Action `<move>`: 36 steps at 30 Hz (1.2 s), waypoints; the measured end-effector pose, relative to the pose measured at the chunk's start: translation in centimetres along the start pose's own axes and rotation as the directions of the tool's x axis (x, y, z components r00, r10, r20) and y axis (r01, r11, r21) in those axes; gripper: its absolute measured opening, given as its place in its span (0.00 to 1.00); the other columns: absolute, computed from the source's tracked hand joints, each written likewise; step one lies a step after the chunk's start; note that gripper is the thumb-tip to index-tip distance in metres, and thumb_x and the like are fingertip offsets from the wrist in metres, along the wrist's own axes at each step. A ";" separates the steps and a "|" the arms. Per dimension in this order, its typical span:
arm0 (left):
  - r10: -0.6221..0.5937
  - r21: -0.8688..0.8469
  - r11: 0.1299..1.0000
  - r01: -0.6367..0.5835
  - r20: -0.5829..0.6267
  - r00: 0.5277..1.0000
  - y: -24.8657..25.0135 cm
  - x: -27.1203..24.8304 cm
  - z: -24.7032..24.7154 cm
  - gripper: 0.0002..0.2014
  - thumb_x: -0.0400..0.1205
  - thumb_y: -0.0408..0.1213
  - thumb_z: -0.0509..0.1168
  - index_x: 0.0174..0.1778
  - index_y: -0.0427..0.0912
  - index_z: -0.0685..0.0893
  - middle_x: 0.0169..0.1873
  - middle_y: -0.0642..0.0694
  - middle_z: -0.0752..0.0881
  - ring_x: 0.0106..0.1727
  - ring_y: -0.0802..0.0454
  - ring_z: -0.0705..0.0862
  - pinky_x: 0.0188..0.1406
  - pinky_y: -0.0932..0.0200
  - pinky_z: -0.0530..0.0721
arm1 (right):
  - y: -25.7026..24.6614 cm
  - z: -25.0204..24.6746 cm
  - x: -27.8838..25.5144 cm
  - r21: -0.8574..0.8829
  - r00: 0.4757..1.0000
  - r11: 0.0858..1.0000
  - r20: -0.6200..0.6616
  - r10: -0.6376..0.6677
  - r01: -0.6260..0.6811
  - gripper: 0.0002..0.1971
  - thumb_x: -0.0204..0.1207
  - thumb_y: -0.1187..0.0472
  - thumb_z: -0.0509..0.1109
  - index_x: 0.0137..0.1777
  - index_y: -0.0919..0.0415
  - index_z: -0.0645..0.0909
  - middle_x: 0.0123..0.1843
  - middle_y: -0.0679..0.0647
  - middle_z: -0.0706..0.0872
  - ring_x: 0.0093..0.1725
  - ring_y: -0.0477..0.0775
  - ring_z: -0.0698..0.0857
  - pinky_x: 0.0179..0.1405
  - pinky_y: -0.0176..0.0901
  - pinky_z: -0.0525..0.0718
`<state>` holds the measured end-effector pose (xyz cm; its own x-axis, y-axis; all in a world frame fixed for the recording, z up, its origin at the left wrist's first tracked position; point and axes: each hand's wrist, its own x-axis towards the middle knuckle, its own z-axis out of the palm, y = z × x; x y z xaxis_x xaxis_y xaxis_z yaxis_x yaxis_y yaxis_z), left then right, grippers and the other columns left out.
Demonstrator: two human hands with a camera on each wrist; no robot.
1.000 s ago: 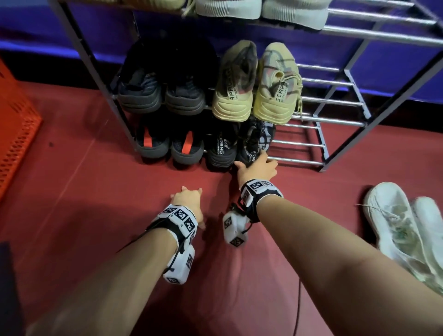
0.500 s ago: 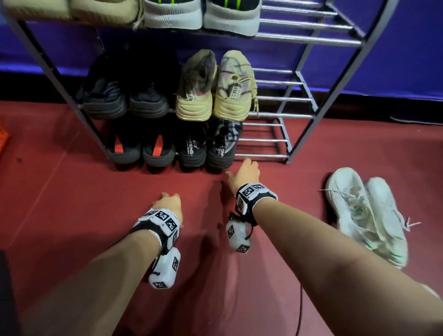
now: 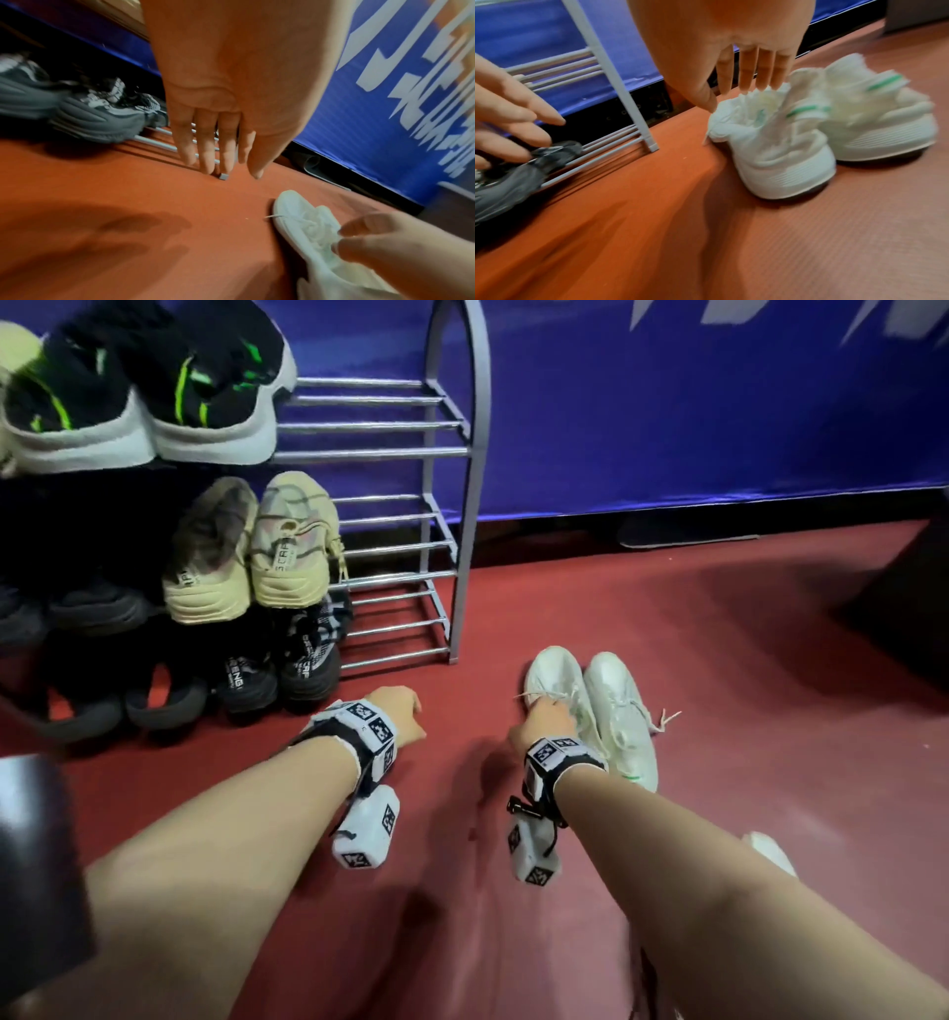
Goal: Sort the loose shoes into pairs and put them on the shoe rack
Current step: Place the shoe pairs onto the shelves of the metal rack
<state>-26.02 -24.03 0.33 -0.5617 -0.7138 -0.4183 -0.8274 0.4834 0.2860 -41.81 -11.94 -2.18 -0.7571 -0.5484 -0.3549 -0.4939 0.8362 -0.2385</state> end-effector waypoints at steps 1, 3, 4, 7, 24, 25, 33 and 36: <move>0.018 -0.022 1.000 -0.018 -0.026 1.000 1.2 0.4 -0.3 0.20 0.77 0.45 0.71 0.64 0.46 0.82 0.61 0.47 0.85 0.64 0.47 0.82 0.63 0.58 0.78 | 1.0 -0.3 0.0 0.005 1.000 1.000 -0.027 0.015 -0.015 0.28 0.74 0.60 0.68 0.75 0.64 0.69 0.75 0.63 0.73 0.74 0.65 0.74 0.70 0.55 0.76; 0.051 -0.052 0.997 -0.056 -0.088 0.995 3.6 0.8 -0.1 0.17 0.78 0.43 0.69 0.62 0.47 0.83 0.61 0.47 0.85 0.63 0.47 0.82 0.60 0.58 0.79 | 2.8 -1.1 0.2 0.051 0.990 0.995 -0.111 0.087 -0.082 0.24 0.75 0.59 0.67 0.71 0.64 0.73 0.71 0.63 0.74 0.72 0.64 0.74 0.68 0.56 0.75; 0.063 -0.059 0.996 -0.070 -0.113 0.992 4.6 0.8 0.3 0.15 0.78 0.43 0.68 0.61 0.48 0.83 0.60 0.48 0.86 0.63 0.47 0.83 0.59 0.58 0.79 | 3.8 -1.4 0.4 0.062 0.979 0.989 -0.148 0.142 -0.134 0.23 0.75 0.58 0.67 0.70 0.64 0.73 0.70 0.62 0.74 0.71 0.63 0.73 0.68 0.56 0.73; 0.081 -0.076 0.993 -0.090 -0.112 0.990 5.3 0.2 2.5 0.13 0.78 0.44 0.67 0.58 0.51 0.83 0.57 0.50 0.87 0.60 0.48 0.84 0.57 0.58 0.79 | 6.4 -1.9 0.5 0.056 0.956 0.975 -0.190 0.222 -0.215 0.22 0.79 0.54 0.64 0.71 0.63 0.71 0.71 0.61 0.72 0.72 0.63 0.72 0.69 0.54 0.71; 0.012 0.117 0.993 -0.014 0.014 1.000 -0.7 0.6 5.6 0.16 0.78 0.46 0.67 0.62 0.50 0.81 0.57 0.49 0.86 0.59 0.49 0.84 0.56 0.58 0.80 | 5.9 -0.4 -0.4 0.020 0.984 0.985 0.063 0.169 -0.170 0.26 0.80 0.63 0.62 0.78 0.61 0.66 0.76 0.58 0.73 0.77 0.63 0.72 0.75 0.60 0.70; 0.011 0.114 0.993 -0.013 0.016 1.000 -0.9 0.5 5.7 0.16 0.78 0.46 0.67 0.62 0.50 0.81 0.56 0.50 0.86 0.59 0.49 0.84 0.56 0.58 0.80 | 5.4 -0.2 -0.2 0.070 0.986 0.984 0.026 0.165 -0.167 0.22 0.80 0.63 0.62 0.74 0.62 0.70 0.71 0.59 0.78 0.72 0.63 0.77 0.72 0.57 0.75; -0.086 0.103 0.991 0.086 -0.005 0.996 -4.9 -0.5 4.4 0.16 0.78 0.45 0.66 0.62 0.53 0.80 0.56 0.51 0.86 0.57 0.49 0.84 0.52 0.58 0.82 | 0.1 1.6 -1.1 0.129 1.000 0.992 -0.001 0.008 -0.008 0.16 0.74 0.65 0.70 0.61 0.63 0.75 0.60 0.59 0.83 0.61 0.61 0.83 0.59 0.48 0.80; -0.134 0.091 0.987 0.136 -0.033 0.990 -6.7 -0.8 3.4 0.15 0.79 0.44 0.64 0.62 0.51 0.80 0.57 0.49 0.85 0.57 0.48 0.84 0.55 0.56 0.83 | -2.3 3.2 -2.4 0.035 0.990 0.992 0.070 -0.120 0.118 0.13 0.76 0.64 0.66 0.60 0.61 0.74 0.61 0.58 0.83 0.62 0.59 0.83 0.61 0.46 0.79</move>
<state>-20.00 -24.96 -4.23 -0.4457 -0.7881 -0.4245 -0.8928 0.4257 0.1470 -37.52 -12.57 -3.70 -0.6605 -0.6442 -0.3857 -0.5645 0.7648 -0.3106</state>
